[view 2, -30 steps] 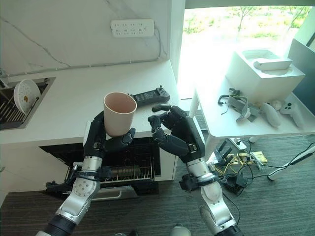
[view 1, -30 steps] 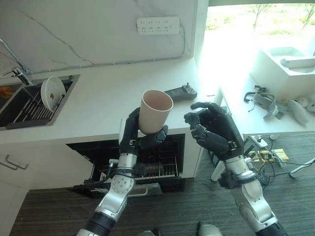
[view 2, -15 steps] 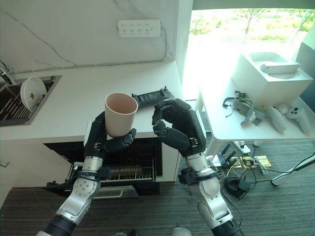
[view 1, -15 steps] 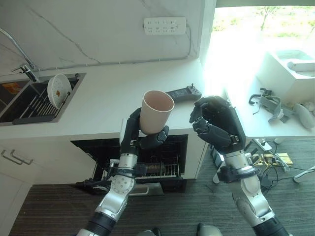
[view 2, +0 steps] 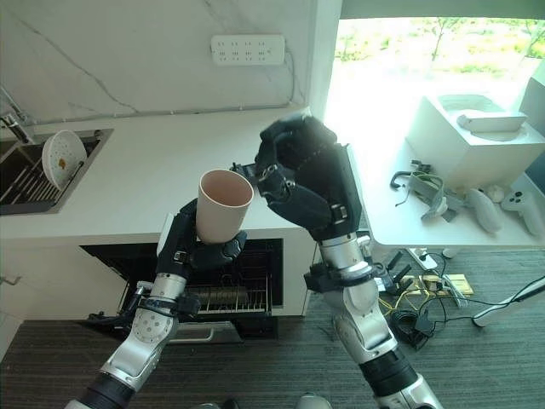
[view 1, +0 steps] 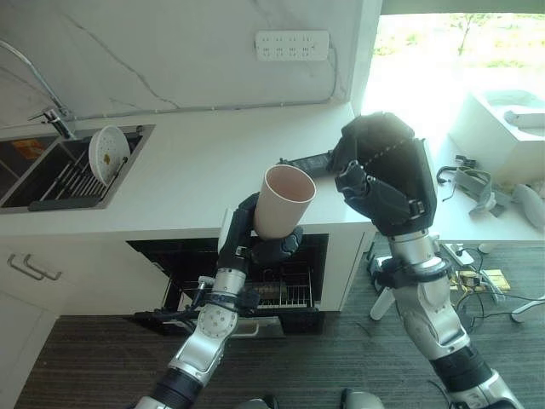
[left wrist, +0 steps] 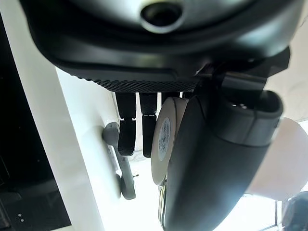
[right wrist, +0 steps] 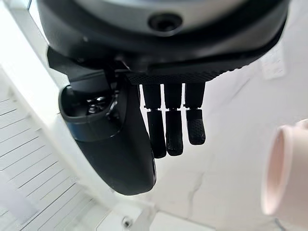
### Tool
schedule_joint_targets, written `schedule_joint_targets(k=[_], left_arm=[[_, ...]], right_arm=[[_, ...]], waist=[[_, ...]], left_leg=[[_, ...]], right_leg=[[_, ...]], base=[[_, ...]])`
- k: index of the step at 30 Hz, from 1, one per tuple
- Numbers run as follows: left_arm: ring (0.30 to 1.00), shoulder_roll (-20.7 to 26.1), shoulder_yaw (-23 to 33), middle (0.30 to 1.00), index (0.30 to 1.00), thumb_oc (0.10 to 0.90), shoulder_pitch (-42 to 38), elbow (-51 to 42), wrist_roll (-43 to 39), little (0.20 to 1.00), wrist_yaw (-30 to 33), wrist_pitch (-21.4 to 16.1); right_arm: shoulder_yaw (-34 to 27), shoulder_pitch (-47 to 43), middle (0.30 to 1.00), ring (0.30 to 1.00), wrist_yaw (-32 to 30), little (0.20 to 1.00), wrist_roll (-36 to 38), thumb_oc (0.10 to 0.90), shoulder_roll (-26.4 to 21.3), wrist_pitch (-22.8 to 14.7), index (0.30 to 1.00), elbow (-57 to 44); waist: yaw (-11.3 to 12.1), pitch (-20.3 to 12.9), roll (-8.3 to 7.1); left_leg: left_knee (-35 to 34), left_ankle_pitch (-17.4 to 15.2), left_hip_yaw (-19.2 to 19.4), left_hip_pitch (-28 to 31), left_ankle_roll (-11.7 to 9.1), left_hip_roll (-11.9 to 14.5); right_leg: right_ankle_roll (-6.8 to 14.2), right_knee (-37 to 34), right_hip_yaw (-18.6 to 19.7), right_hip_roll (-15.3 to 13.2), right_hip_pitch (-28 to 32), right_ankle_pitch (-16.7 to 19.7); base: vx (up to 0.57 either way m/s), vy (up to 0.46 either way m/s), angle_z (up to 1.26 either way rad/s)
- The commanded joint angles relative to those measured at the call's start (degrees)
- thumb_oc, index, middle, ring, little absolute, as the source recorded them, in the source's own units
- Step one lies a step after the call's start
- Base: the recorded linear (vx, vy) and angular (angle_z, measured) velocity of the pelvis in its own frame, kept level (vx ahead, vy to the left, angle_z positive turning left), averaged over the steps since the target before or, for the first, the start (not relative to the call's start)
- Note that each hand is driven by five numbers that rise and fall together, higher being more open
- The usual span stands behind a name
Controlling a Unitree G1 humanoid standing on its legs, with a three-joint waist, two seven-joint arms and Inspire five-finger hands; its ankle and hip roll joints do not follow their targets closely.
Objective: Place the dishes in the dishwasher.
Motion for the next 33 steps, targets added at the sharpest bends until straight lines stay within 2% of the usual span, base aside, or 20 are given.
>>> schedule_joint_targets(k=[1,3,7,9,10,11,12,13,14,17,18,20,25,29,33], left_arm=[[0.300,1.16,-2.28,0.300,0.300,0.400,-7.99,-3.62,0.19,0.300,-2.76,-4.93],[0.300,1.03,-2.97,0.300,0.300,0.400,-8.14,-3.15,-0.74,0.300,-4.21,-5.70],[0.300,0.81,-4.25,0.300,0.300,0.400,-8.49,-3.43,-4.23,0.300,-10.55,-6.78],[0.300,0.86,-5.16,0.300,0.300,0.400,-8.99,-3.87,-7.89,0.300,-16.81,-7.03],[0.300,0.84,-5.91,0.300,0.300,0.400,-9.43,-4.06,-10.65,0.300,-21.12,-6.96],[0.300,0.69,-6.41,0.300,0.300,0.400,-9.74,-4.19,-13.56,0.300,-24.92,-6.51],[0.300,0.66,-6.65,0.300,0.300,0.400,-9.90,-4.45,-15.78,0.300,-27.92,-5.92],[0.300,0.51,-7.00,0.300,0.300,0.400,-10.11,-4.90,-18.80,0.300,-32.55,-4.35],[0.300,0.53,-7.11,0.300,0.300,0.400,-10.25,-5.35,-19.85,0.300,-34.27,-3.37],[0.300,1.09,-6.81,0.300,0.300,0.400,-10.56,-7.38,-23.06,0.300,-40.97,-0.70],[0.300,1.40,-6.29,0.300,0.300,0.400,-10.62,-8.32,-24.02,0.300,-42.30,0.19],[0.300,2.12,-4.76,0.300,0.300,0.400,-10.52,-9.70,-24.72,0.300,-43.63,1.34],[0.300,3.16,-3.25,0.300,0.300,0.400,-9.62,-10.09,-24.63,0.300,-45.14,1.47],[0.300,3.84,-2.72,0.300,0.300,0.400,-8.74,-10.34,-25.09,0.300,-45.51,1.62],[0.300,3.54,-3.02,0.300,0.300,0.400,-8.47,-9.89,-26.20,0.300,-44.05,2.45]], right_arm=[[-1.77,-6.83,0.300,0.300,-1.57,0.300,-2.02,0.400,1.59,-0.97,0.300,-5.70],[-1.95,-7.95,0.300,0.300,-2.42,0.300,-2.20,0.400,1.46,-0.03,0.300,-5.64],[-2.81,-9.98,0.300,0.300,-1.46,0.300,2.59,0.400,1.22,4.96,0.300,-4.60],[-3.45,-11.01,0.300,0.300,-0.89,0.300,5.00,0.400,1.11,6.79,0.300,-2.61],[-4.11,-11.29,0.328,0.328,-0.10,0.328,5.61,0.419,0.92,7.55,0.328,-1.28],[-4.42,-11.37,0.425,0.425,0.01,0.425,5.97,0.483,0.85,7.99,0.425,-0.49],[-4.77,-11.28,0.472,0.472,0.36,0.472,6.33,0.515,0.77,8.16,0.472,0.25],[-5.32,-11.09,0.747,0.747,1.48,0.747,7.98,0.698,0.55,9.68,0.747,1.40],[-5.55,-11.02,0.900,0.900,2.17,0.900,9.06,0.800,0.47,10.17,0.900,2.04],[-6.56,-10.23,0.900,0.900,5.71,0.900,11.18,0.800,-0.07,11.75,0.900,5.23],[-6.79,-9.99,0.900,0.900,8.00,0.900,13.76,0.800,-0.21,13.47,0.900,6.50],[-6.96,-8.93,0.900,0.900,11.92,0.900,13.79,0.800,-0.76,16.01,0.900,7.37],[-5.81,-6.75,0.900,0.900,17.36,0.900,15.60,0.800,-2.23,21.26,0.900,7.65],[-5.65,-5.37,0.900,0.900,19.51,0.900,17.22,0.800,-3.01,21.89,0.900,7.04],[-5.51,-5.43,0.900,0.900,18.33,0.900,17.63,0.800,-3.40,21.02,0.900,6.03]], waist=[[1.48,-3.08,-1.34],[1.68,-3.19,-1.40],[2.02,-3.40,-1.45],[2.14,-3.51,-1.47],[2.10,-3.63,-1.48],[2.05,-3.72,-1.48],[1.98,-3.76,-1.47],[1.81,-3.85,-1.43],[1.76,-3.86,-1.41],[1.63,-3.85,-1.25],[1.70,-3.84,-1.14],[1.85,-3.88,-1.19],[2.06,-3.91,-1.41],[2.10,-3.88,-1.60],[1.83,-3.72,-1.70]], left_leg=[[4.66,-10.88,-4.45,-0.55,1.43,-0.01],[4.66,-10.93,-4.59,-0.57,1.43,-0.05],[4.66,-10.96,-4.85,-0.65,1.40,-0.09],[4.66,-10.92,-4.98,-0.70,1.38,-0.09],[4.66,-10.91,-5.04,-0.77,1.39,-0.07],[4.66,-10.90,-5.05,-0.80,1.42,-0.07],[4.66,-10.90,-5.07,-0.80,1.42,-0.06],[4.66,-10.90,-5.08,-0.76,1.40,-0.04],[4.66,-10.86,-5.13,-0.78,1.39,-0.05],[4.66,-10.70,-5.42,-0.79,1.36,-0.15],[4.66,-10.63,-5.59,-0.79,1.38,-0.23],[4.66,-10.57,-5.86,-0.84,1.31,-0.29],[4.66,-10.45,-6.10,-0.95,1.35,-0.33],[4.66,-10.37,-6.14,-1.00,1.36,-0.27],[4.66,-10.42,-6.04,-0.86,1.39,-0.29]], right_leg=[[0.83,0.84,-4.18,-0.57,3.49,-8.69],[0.79,0.84,-4.31,-0.57,3.55,-8.68],[0.72,0.84,-4.58,-0.61,3.65,-8.67],[0.75,0.84,-4.83,-0.71,3.75,-8.63],[0.79,0.84,-5.00,-0.75,3.76,-8.59],[0.80,0.84,-5.10,-0.77,3.77,-8.55],[0.83,0.84,-5.15,-0.79,3.79,-8.52],[0.91,0.84,-5.27,-0.84,3.82,-8.45],[0.94,0.84,-5.28,-0.85,3.82,-8.42],[0.95,0.84,-5.43,-0.89,3.92,-8.35],[0.95,0.84,-5.52,-0.93,4.01,-8.36],[1.01,0.84,-5.92,-1.06,4.17,-8.38],[1.02,0.84,-6.26,-1.15,4.33,-8.38],[1.05,0.84,-6.45,-1.20,4.34,-8.31],[0.98,0.84,-6.11,-1.02,4.32,-8.33]], base=[[0.02,-0.007,0.05],[0.02,-0.004,0.08],[0.02,0.002,0.09],[0.01,0.002,0.06],[0.01,0.003,0.07],[0.01,0.004,0.08],[0.02,0.011,0.08],[0.01,0.011,0.11],[0.01,0.013,0.11],[0.00,0.009,0.04],[0.00,0.015,0.05],[0.00,0.002,0.11],[0.01,-0.014,0.10],[0.01,-0.019,0.03],[0.00,0.000,0.00]])
